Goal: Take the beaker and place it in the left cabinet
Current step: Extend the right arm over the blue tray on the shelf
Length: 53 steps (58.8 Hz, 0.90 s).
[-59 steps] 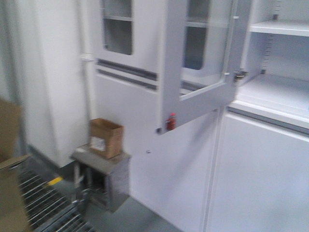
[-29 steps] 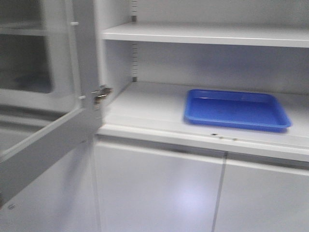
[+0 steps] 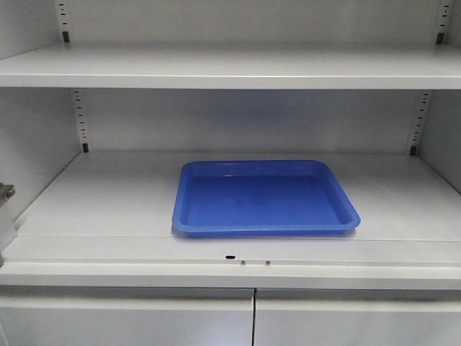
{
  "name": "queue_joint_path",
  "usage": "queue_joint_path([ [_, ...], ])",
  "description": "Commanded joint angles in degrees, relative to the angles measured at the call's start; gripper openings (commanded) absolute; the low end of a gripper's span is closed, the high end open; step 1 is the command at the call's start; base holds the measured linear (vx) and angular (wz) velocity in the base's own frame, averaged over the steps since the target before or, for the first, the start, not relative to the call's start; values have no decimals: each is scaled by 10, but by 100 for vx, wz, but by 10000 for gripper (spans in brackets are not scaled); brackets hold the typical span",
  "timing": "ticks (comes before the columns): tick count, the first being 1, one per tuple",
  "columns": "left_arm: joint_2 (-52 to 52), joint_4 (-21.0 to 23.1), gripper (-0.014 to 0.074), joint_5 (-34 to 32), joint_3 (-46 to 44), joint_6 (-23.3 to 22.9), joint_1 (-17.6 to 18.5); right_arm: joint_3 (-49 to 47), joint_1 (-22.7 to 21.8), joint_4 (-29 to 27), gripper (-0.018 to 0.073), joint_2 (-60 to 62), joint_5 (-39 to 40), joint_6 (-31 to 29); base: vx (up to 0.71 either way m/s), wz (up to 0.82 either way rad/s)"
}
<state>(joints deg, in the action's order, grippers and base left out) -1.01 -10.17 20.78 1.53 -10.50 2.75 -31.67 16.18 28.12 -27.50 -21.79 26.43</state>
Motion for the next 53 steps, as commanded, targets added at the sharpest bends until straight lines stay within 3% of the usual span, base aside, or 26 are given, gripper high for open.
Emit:
queue_joint_path([
  [1, -6, -2, 4, -43, -9, -2, 3, -16, -3, 10, -1, -2, 45, -4, 34, -17],
  [27, -6, -2, 4, -43, -9, -2, 3, -16, -3, 10, -1, -2, 45, -4, 27, -13],
  [53, -6, -2, 4, -43, -9, -2, 3, -16, -3, 10, -1, -2, 45, -4, 9, -4],
])
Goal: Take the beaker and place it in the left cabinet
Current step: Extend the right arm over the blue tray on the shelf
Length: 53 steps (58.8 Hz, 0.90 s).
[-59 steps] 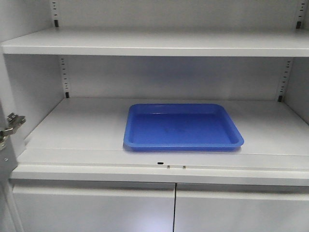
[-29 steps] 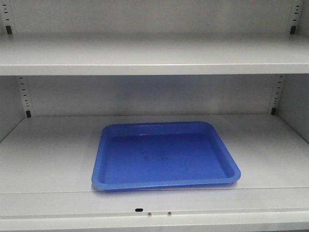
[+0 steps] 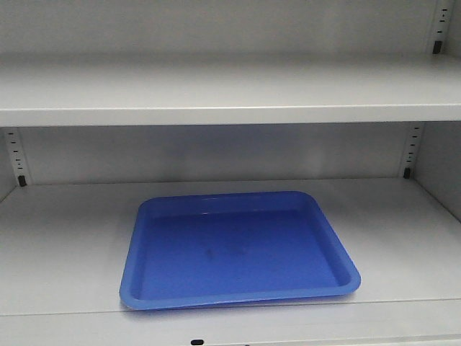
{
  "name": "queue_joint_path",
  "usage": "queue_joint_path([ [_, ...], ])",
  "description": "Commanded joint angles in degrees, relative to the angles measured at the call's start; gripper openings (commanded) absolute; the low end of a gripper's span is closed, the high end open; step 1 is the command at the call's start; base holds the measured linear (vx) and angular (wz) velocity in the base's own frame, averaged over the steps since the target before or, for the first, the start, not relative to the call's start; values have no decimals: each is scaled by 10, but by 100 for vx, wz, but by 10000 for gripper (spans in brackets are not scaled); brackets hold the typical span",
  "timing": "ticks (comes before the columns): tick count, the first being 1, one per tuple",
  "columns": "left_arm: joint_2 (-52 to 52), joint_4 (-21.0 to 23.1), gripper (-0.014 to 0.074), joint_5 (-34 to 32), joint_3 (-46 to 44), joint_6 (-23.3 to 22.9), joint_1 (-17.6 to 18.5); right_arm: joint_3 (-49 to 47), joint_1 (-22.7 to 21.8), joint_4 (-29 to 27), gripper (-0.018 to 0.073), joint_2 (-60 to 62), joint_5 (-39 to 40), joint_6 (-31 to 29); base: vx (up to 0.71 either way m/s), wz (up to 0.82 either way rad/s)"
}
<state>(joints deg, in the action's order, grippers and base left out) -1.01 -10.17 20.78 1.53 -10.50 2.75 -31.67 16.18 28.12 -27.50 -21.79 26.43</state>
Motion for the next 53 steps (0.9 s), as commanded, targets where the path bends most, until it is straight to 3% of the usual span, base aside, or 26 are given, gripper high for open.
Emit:
queue_joint_path([
  [1, -6, -2, 4, -43, -9, -2, 3, -16, -3, 10, -1, -2, 45, -4, 1, 0],
  [18, -6, -2, 4, -43, -9, -2, 3, -16, -3, 9, -1, -2, 48, -3, 0, 0],
  [25, -6, -2, 4, -43, -9, -2, 3, -16, -3, 11, -1, -3, 97, -2, 0, 0],
  [33, -6, -2, 4, -43, -9, -2, 3, -16, -3, 11, -1, -46, 225, 1, 0, 0],
  [46, -6, -2, 4, -43, -9, -2, 3, -32, -3, 11, -1, -243, 462, 4, 0, 0],
  [53, -6, -2, 4, -43, -9, -2, 3, -81, -3, 12, -1, -362, 529, 12, 0, 0],
])
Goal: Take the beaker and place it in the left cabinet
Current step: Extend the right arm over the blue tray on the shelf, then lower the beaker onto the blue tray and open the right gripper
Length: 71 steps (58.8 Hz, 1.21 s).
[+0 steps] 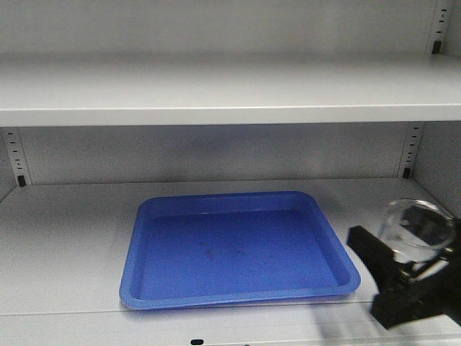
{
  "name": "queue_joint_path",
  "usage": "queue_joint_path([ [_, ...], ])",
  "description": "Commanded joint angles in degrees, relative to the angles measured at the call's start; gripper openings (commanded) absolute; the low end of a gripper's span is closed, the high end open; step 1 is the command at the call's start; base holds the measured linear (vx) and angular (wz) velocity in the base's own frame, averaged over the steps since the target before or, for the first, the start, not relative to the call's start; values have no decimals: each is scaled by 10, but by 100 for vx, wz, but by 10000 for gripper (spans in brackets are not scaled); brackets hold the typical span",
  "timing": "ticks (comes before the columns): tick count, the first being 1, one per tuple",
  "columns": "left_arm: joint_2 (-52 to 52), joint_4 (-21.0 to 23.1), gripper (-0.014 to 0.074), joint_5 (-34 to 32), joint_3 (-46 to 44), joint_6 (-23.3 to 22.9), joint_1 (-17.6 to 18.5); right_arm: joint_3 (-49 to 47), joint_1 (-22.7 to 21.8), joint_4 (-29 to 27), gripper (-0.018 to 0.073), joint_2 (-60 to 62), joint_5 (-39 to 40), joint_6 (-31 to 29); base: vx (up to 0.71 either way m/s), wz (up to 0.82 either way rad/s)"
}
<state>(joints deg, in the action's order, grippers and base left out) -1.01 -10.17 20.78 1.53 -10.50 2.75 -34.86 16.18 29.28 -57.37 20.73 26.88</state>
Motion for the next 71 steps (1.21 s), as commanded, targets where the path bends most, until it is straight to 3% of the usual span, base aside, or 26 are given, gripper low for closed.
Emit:
queue_joint_path([
  [1, -6, -2, 4, -43, -9, -2, 3, -56, -2, 1, -1, -78, 108, 8, 0, 0],
  [11, -6, -2, 4, -43, -9, -2, 3, -153, -1, 38, -1, -237, 139, 43, 0, 0],
  [26, -6, -2, 4, -43, -9, -2, 3, -293, -1, 159, -1, -403, 165, 125, 0, 0],
  [40, -6, -2, 4, -43, -9, -2, 3, -333, -1, 167, 35, -453, 164, 124, 0, 0],
  [52, -6, -2, 4, -43, -9, -2, 3, -333, -1, 167, 187, -453, 168, 125, 0, 0],
  [71, -6, -2, 4, -43, -9, -2, 3, -333, -1, 167, 602, -453, 168, 176, 0, 0],
])
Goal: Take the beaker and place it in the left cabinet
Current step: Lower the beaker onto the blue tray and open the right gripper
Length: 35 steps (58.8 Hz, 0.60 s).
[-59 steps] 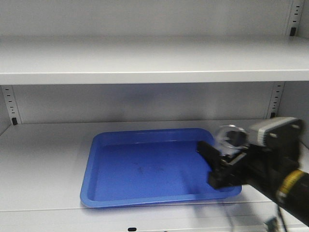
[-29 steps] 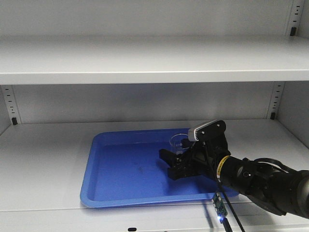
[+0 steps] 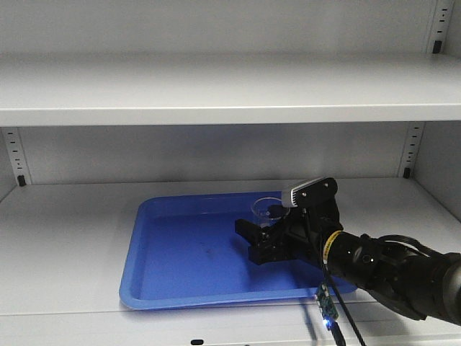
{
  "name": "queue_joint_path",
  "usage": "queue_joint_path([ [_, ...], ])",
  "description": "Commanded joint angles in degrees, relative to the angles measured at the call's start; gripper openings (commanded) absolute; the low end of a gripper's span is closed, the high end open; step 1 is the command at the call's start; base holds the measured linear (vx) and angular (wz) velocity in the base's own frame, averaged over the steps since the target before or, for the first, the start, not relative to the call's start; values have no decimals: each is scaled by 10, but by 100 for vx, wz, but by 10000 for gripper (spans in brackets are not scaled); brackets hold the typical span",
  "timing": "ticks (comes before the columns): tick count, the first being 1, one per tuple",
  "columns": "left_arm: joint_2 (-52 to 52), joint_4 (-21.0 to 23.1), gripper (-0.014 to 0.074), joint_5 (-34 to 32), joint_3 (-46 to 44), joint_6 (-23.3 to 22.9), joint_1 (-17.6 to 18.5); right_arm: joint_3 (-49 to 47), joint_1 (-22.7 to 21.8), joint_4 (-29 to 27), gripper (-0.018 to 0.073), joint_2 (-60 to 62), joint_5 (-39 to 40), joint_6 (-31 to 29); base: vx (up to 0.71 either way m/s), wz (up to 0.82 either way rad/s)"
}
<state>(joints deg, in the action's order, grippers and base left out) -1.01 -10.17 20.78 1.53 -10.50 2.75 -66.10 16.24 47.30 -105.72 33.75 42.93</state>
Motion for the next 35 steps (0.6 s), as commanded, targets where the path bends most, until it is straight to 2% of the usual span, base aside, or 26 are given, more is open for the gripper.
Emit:
queue_joint_path([
  [1, -6, -2, 4, -43, -9, -2, 3, -21, -2, -13, 614, 31, 37, 16, 0, 0],
  [10, -6, -2, 4, -43, -9, -2, 3, -21, -2, -13, 674, 31, 28, 16, 0, 0],
  [17, -6, -2, 4, -43, -9, -2, 3, -21, -2, -13, 672, 31, 24, 15, 0, 0],
  [27, -6, -2, 4, -43, -9, -2, 3, -21, -3, -14, 659, 43, 34, -35, 0, 0],
  [35, -6, -2, 4, -43, -9, -2, 3, -21, -3, -16, 649, 63, 33, -43, 0, 0],
])
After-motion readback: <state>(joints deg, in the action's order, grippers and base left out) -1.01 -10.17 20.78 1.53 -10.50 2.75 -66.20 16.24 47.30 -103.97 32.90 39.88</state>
